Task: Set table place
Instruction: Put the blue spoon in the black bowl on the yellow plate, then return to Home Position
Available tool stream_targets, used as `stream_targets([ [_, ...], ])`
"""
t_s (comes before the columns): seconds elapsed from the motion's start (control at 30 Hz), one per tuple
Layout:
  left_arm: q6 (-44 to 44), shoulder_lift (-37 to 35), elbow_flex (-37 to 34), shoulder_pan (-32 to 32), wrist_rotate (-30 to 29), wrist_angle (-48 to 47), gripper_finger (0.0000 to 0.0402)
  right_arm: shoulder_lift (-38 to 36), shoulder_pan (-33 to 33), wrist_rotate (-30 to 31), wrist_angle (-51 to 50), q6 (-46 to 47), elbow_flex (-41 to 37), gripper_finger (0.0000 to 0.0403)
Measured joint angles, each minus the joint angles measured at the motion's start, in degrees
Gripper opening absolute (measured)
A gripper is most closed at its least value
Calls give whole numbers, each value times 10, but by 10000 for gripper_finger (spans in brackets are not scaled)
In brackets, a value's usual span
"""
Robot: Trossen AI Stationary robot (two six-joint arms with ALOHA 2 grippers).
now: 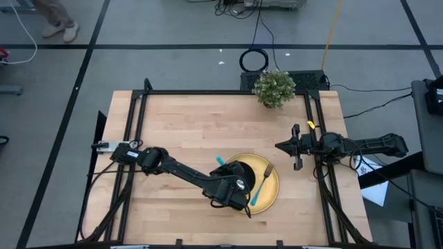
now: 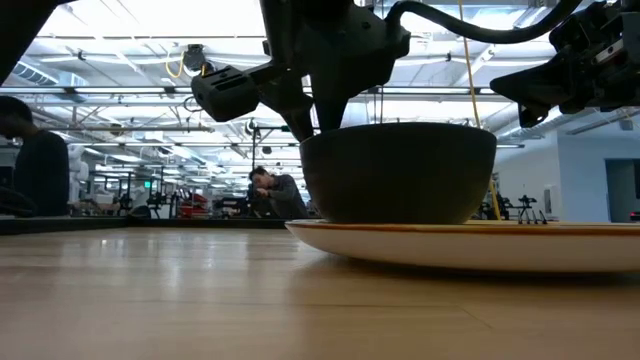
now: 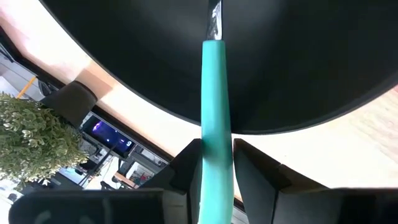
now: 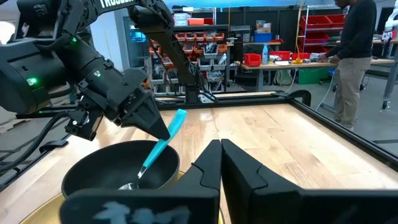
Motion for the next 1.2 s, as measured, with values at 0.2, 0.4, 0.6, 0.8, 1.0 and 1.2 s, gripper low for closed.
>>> stream_targets([
  [0.2,-4,0,0,0,0,0,96,0,0,0,0,0,0,0],
  [0.4,-26,0,0,0,3,0,97,0,0,0,0,0,0,0],
  [0.6,-39,0,0,0,-1,0,98,0,0,0,0,0,0,0],
  [0.8,-46,0,0,0,7,0,135,0,0,0,0,0,0,0],
  [1.0,-71,0,0,0,6,-25,203,0,0,0,0,3,0,0],
  [1.2,-99,0,0,6,6,-26,265,0,0,0,0,6,0,0],
])
